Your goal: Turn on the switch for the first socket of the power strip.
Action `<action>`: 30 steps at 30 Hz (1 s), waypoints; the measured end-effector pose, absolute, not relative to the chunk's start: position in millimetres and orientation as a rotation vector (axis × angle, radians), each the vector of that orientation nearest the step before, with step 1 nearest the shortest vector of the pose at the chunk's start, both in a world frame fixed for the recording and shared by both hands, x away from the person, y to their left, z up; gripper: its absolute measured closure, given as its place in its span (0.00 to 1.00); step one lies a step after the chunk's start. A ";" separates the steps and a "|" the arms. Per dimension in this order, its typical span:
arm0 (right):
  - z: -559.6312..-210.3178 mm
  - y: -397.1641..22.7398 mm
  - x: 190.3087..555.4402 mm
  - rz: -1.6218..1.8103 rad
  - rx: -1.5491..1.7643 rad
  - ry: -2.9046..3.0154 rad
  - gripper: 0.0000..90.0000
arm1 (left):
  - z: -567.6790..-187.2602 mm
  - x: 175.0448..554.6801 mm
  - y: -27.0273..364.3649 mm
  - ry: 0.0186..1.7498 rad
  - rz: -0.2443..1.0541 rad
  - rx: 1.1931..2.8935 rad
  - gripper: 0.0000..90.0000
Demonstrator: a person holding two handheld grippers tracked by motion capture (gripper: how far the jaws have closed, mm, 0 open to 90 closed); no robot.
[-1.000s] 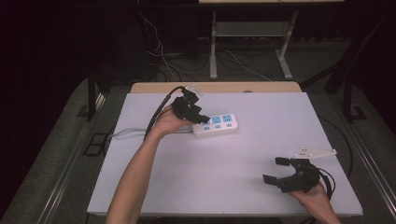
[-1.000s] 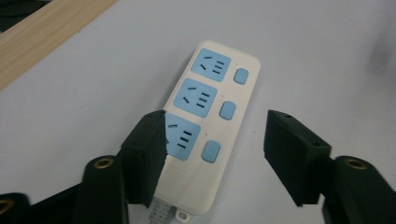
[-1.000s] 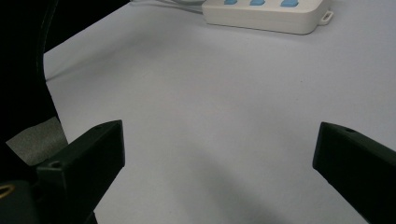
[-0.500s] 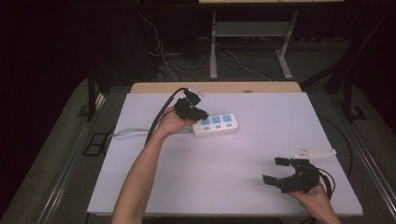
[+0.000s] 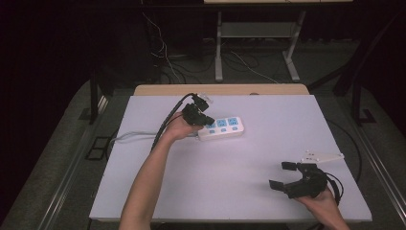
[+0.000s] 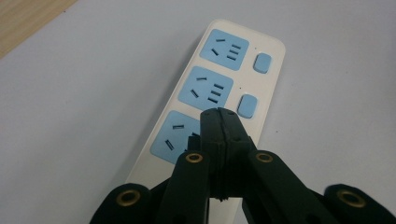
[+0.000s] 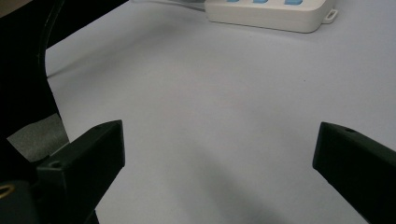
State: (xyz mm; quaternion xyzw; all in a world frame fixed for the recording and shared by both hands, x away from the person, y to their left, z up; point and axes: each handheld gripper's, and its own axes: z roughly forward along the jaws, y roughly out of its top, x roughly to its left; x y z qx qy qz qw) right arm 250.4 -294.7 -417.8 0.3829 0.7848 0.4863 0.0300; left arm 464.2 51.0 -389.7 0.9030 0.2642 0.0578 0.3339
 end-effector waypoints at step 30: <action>-418.5 -294.6 250.8 1.488 1.183 2.420 0.02 | -405.0 463.2 44.5 0.684 0.068 2.420 0.99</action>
